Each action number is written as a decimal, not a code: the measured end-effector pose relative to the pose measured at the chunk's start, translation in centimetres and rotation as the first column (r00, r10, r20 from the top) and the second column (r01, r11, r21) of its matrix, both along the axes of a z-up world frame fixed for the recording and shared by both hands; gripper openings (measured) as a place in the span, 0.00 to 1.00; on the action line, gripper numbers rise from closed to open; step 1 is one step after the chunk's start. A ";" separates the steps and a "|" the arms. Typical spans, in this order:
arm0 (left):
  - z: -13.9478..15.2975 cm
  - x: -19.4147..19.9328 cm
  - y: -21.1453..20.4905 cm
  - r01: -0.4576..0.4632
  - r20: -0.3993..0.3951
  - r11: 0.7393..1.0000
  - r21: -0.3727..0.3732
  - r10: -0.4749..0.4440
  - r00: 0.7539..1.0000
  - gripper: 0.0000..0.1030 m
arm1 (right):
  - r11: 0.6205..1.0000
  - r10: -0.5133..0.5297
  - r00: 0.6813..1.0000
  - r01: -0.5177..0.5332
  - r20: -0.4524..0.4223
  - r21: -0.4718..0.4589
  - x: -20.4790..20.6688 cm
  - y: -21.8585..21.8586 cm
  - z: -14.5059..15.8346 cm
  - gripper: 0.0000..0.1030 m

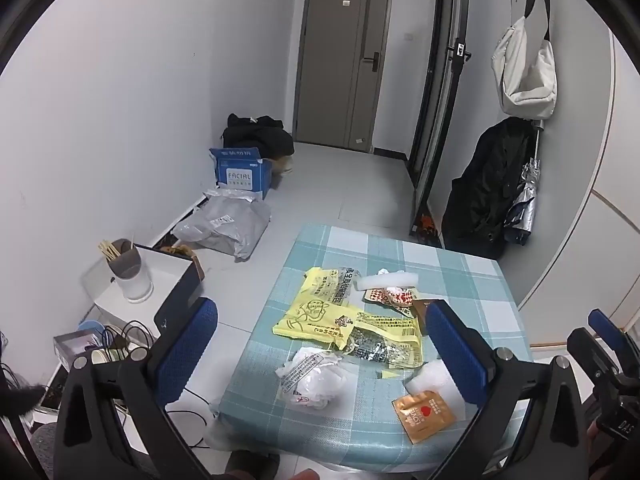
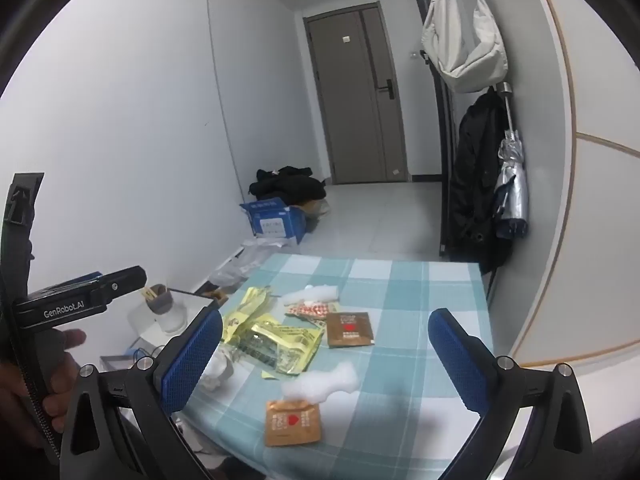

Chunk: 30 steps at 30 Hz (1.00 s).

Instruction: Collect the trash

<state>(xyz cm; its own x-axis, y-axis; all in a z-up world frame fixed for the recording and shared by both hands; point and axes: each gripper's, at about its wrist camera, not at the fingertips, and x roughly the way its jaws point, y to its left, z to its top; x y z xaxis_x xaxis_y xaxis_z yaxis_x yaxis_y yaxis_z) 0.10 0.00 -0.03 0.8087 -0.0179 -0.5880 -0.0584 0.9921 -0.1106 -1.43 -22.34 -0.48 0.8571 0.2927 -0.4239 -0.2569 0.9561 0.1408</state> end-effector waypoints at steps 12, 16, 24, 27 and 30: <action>-0.4 -0.2 0.2 0.017 0.009 0.999 -0.027 -0.017 1.000 0.99 | 1.000 -0.005 1.000 0.005 0.024 0.003 -0.2 -0.1 0.3 1.00; -0.5 -0.3 0.5 0.000 0.007 0.999 -0.037 0.000 1.000 0.99 | 1.000 -0.020 0.999 0.021 0.030 -0.013 -0.3 0.1 0.3 1.00; -0.4 -0.1 1.0 0.001 0.006 0.999 -0.047 -0.001 1.000 0.99 | 1.000 -0.017 1.000 0.017 0.021 -0.019 -0.3 0.0 0.3 1.00; -0.6 0.0 1.1 0.007 -0.005 0.998 -0.054 -0.007 1.000 0.99 | 1.000 -0.016 1.000 0.017 0.021 -0.020 -0.3 0.0 0.2 1.00; -0.7 0.1 1.0 0.012 -0.013 0.998 -0.060 -0.013 1.000 0.99 | 1.000 -0.016 1.000 0.016 0.019 -0.018 -0.3 -0.1 0.2 1.00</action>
<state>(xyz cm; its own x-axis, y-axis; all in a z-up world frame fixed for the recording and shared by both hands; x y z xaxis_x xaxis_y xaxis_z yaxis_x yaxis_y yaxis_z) 0.18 1.01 -0.73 0.8004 -0.0635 -0.5961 -0.0481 0.9844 -0.1693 -1.69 -22.39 -0.30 0.8696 0.2711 -0.4128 -0.2439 0.9626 0.1184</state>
